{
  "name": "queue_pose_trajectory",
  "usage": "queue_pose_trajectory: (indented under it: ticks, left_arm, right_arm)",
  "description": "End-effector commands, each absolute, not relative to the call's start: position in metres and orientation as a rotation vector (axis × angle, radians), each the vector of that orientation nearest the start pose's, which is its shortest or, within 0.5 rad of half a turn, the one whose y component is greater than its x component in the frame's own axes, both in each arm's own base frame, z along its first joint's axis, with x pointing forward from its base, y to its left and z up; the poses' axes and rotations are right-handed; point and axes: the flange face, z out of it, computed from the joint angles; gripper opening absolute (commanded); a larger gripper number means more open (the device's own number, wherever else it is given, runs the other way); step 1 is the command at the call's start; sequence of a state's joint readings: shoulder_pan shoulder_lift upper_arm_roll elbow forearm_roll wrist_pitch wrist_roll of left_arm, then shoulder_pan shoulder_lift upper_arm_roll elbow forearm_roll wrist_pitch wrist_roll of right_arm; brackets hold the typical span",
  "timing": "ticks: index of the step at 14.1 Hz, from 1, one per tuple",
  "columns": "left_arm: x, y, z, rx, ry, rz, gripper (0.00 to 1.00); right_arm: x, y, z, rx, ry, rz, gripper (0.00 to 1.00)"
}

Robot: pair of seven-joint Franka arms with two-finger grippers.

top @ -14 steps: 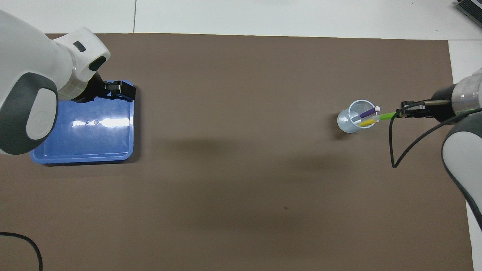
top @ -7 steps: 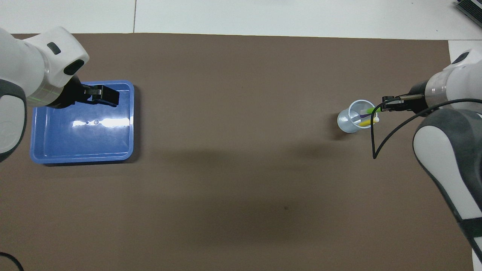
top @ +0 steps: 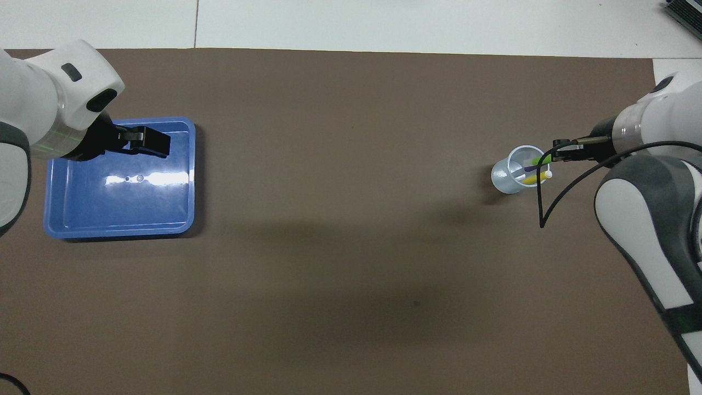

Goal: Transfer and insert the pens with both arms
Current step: 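Insert the green pen into the cup with the right gripper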

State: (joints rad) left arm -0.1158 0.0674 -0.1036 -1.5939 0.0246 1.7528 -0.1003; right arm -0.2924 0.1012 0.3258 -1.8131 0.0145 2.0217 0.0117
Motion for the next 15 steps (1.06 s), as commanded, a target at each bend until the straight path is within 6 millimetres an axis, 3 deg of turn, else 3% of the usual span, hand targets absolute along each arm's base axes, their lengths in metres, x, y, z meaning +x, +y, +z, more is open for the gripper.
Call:
queue_pose_trajectory:
  ticks: [1,6,10,12,13,14,15]
  left_arm:
    - [0.571,-0.118,0.593,-3.111,0.196,-0.129,1.0]
    - [0.576,-0.061,0.589,-3.107,0.122,-0.109,1.0]
    - [0.576,-0.055,0.589,-3.105,0.111,-0.102,1.0]
    - [0.577,-0.021,0.591,-3.104,0.025,-0.11,1.0]
    - [0.576,-0.022,0.589,-3.104,0.025,-0.1,1.0]
    - [0.575,-0.026,0.591,-3.103,0.037,-0.1,1.0]
    - [0.575,-0.029,0.591,-3.103,0.049,-0.103,1.0]
  right_arm:
    - [0.606,0.015,0.477,-3.1,0.009,-0.159,0.0]
    - [0.604,0.026,0.45,-3.093,0.014,-0.16,0.0]
    - [0.603,0.025,0.436,-3.09,0.02,-0.17,0.01]
    - [0.604,0.026,0.433,-3.087,0.06,-0.162,0.36]
    - [0.604,0.026,0.433,-3.086,0.086,-0.161,0.47]
    - [0.604,0.026,0.433,-3.085,0.091,-0.161,0.55]
    - [0.604,0.026,0.432,-3.085,0.091,-0.158,0.56]
